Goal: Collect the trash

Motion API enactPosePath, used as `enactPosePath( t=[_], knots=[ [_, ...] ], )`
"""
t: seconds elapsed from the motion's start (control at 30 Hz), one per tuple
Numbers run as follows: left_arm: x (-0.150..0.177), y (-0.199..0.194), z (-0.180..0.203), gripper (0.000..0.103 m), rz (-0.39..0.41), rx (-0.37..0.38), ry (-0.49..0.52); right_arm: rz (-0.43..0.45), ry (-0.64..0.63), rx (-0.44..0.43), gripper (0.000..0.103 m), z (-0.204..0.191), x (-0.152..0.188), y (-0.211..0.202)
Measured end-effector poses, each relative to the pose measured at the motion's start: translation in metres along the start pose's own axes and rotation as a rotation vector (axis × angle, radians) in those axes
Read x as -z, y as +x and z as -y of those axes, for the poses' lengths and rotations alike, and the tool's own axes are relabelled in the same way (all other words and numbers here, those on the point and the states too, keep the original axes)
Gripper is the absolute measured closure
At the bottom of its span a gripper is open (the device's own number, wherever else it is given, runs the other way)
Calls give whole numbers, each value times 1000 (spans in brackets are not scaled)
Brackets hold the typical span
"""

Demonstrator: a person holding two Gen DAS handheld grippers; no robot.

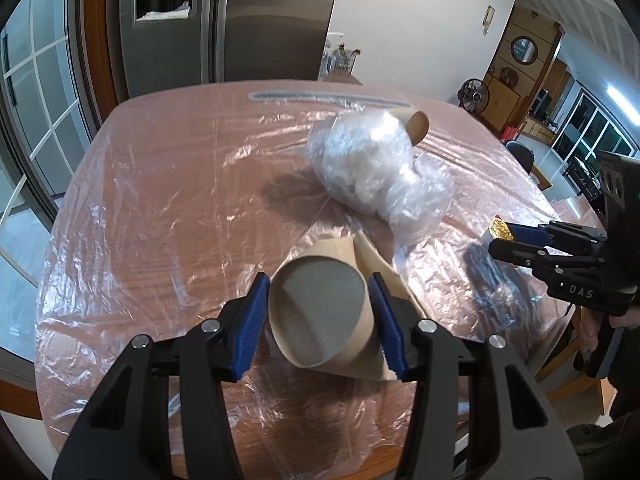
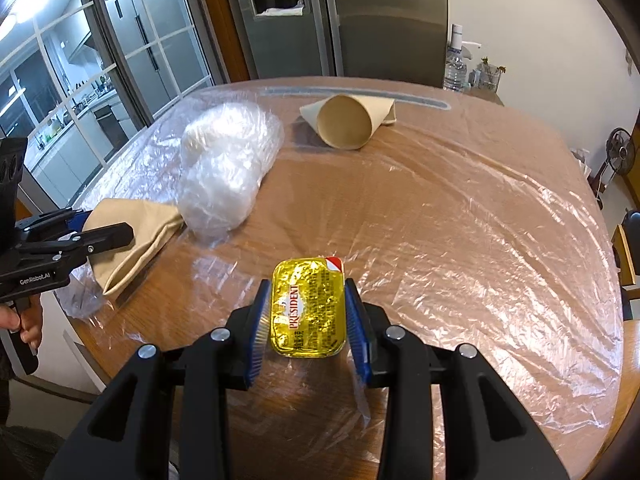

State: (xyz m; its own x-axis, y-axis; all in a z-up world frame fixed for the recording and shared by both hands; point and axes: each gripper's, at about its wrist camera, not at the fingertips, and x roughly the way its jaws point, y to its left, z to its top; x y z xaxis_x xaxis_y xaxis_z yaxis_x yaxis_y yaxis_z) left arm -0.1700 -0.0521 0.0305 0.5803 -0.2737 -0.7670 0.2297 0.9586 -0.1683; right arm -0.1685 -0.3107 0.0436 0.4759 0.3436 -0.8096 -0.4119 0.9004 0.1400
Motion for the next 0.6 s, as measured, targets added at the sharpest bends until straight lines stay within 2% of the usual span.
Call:
enactPosePath(
  t=[0.6],
  knots=[
    [3,-32,16,52,53,4,9,45,7,-13,68,-3,6,-26]
  ],
)
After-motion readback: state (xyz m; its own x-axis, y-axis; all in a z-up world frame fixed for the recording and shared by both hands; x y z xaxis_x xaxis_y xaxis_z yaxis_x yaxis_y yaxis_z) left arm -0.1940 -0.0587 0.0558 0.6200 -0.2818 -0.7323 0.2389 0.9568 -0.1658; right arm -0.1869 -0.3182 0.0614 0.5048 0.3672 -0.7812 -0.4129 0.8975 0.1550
